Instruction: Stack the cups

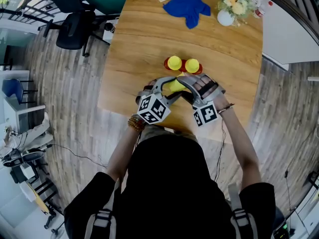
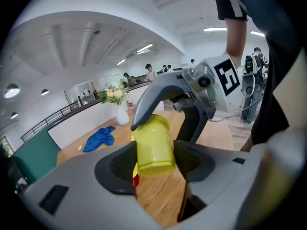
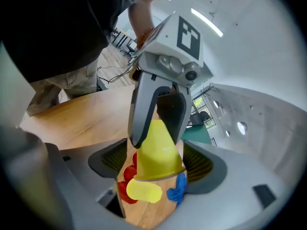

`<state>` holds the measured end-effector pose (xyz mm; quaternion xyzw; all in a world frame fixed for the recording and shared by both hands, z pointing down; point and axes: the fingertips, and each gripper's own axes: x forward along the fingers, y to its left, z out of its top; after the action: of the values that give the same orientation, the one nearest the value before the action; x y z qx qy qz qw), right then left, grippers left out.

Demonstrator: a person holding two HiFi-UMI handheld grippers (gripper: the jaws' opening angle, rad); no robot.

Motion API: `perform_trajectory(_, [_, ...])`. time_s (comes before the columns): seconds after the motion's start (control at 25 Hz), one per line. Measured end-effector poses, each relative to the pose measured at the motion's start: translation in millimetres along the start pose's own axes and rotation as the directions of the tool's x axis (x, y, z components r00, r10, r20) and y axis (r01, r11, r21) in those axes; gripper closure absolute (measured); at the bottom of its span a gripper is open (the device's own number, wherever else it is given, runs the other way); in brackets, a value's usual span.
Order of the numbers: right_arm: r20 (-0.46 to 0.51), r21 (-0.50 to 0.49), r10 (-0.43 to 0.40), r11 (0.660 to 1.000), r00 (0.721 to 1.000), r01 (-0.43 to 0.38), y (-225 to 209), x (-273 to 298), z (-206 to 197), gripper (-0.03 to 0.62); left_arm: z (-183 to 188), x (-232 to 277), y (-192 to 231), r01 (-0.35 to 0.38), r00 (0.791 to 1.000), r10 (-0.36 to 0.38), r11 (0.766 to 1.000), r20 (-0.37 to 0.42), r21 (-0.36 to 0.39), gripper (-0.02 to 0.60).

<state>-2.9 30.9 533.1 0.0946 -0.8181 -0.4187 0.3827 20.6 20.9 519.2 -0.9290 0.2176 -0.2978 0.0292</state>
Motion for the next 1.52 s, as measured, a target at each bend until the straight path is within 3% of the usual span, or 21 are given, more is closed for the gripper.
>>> perform_trajectory(0.16, [-0.04,0.074,-0.048,0.996,0.998,0.05,-2,3,-10,0.293,9,-9,3,0.02,0.997,-0.013,0.996,0.08,-0.087,0.319])
perform_trajectory(0.44, [-0.044,0.321,-0.098,0.941,0.994,0.107,-3,4,-8,0.299,37,-17,15,0.052,0.971,0.011,0.965,0.24,-0.256,0.325])
perform_trajectory(0.6, [-0.015,0.534,-0.112,0.839,0.994,0.102,-1,6,-7,0.311,41,-13,17,0.052,0.964,0.024,0.96,0.266,-0.275,0.325])
perform_trajectory(0.76, [-0.022,0.618,-0.129,0.777,0.991,0.115,-4,5,-14,0.315,45,-12,22,0.012,0.957,0.071,0.959,0.28,-0.282,0.324])
perform_trajectory(0.88, [-0.056,0.678,-0.142,0.721,0.988,0.142,-9,4,-37,0.315,44,-21,39,-0.043,0.937,0.163,0.932,0.309,-0.36,0.324])
perform_trajectory(1.08, [-0.123,0.824,-0.22,0.521,0.968,0.223,-45,8,-74,0.316,22,-36,60,-0.091,0.926,0.243,0.885,0.288,-0.456,0.324])
perform_trajectory(1.16, [-0.151,0.849,-0.235,0.466,0.96,0.248,-55,15,-83,0.316,12,-40,63,-0.11,0.929,0.257,0.878,0.266,-0.465,0.324])
perform_trajectory(1.32, [-0.206,0.858,-0.232,0.425,0.951,0.29,-62,31,-92,0.316,-1,-43,62,-0.128,0.93,0.274,0.865,0.244,-0.484,0.324])
perform_trajectory(1.52, [-0.26,0.841,-0.204,0.433,0.944,0.325,-60,49,-96,0.316,-6,-40,57,-0.126,0.933,0.269,0.866,0.239,-0.484,0.324])
